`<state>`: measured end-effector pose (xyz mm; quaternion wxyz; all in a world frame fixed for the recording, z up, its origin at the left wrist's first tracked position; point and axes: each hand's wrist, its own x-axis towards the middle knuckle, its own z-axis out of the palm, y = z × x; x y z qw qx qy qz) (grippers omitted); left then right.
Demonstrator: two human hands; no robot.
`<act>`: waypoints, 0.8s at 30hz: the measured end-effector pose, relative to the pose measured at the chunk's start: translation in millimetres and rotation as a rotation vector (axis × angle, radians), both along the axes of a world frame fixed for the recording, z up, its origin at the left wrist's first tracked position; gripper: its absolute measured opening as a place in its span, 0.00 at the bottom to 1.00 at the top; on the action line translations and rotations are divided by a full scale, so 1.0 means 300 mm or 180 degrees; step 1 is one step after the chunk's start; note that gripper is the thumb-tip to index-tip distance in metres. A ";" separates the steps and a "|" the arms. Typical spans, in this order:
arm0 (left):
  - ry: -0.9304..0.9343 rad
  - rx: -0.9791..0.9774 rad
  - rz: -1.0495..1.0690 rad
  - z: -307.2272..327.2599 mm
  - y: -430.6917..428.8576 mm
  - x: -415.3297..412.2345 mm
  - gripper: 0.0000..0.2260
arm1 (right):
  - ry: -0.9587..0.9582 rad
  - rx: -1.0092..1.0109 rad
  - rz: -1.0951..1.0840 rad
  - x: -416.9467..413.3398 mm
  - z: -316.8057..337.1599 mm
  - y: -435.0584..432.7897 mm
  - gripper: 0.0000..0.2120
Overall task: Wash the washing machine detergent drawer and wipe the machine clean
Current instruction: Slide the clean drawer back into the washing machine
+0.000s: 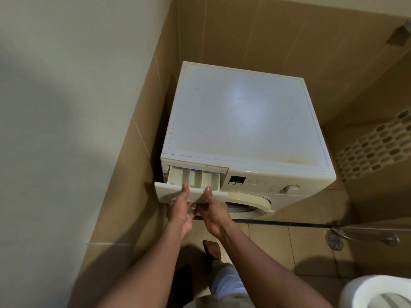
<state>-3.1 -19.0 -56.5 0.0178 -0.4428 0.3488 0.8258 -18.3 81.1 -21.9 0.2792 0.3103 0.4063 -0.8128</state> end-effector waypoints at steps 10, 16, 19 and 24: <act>-0.0096 0.0072 0.0098 0.001 -0.030 -0.219 0.21 | -0.0078 0.0229 -0.0030 -0.216 -0.013 -0.044 0.17; -0.0142 0.0051 -0.0027 0.004 -0.044 -0.280 0.19 | -0.0072 0.0340 -0.0012 -0.284 -0.038 -0.058 0.24; -0.0196 -0.0007 -0.0084 0.001 -0.048 -0.288 0.21 | -0.0035 0.0498 0.0132 -0.295 -0.062 -0.056 0.27; -0.0375 -0.0456 -0.0434 0.028 -0.051 -0.261 0.31 | 0.0094 0.1063 0.0737 -0.286 -0.049 -0.036 0.29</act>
